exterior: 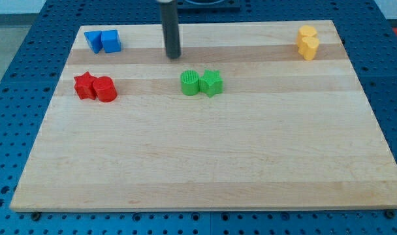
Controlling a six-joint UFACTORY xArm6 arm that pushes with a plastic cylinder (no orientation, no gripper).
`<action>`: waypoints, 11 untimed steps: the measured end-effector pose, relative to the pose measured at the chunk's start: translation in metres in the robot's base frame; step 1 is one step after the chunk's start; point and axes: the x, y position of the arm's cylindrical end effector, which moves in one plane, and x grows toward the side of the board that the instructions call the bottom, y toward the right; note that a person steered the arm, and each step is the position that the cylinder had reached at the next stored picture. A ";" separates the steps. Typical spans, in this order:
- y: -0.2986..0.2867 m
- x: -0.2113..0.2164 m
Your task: Place the arm at the bottom of the green circle
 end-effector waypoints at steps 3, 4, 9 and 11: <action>-0.011 0.064; -0.011 0.114; 0.050 0.124; 0.050 0.098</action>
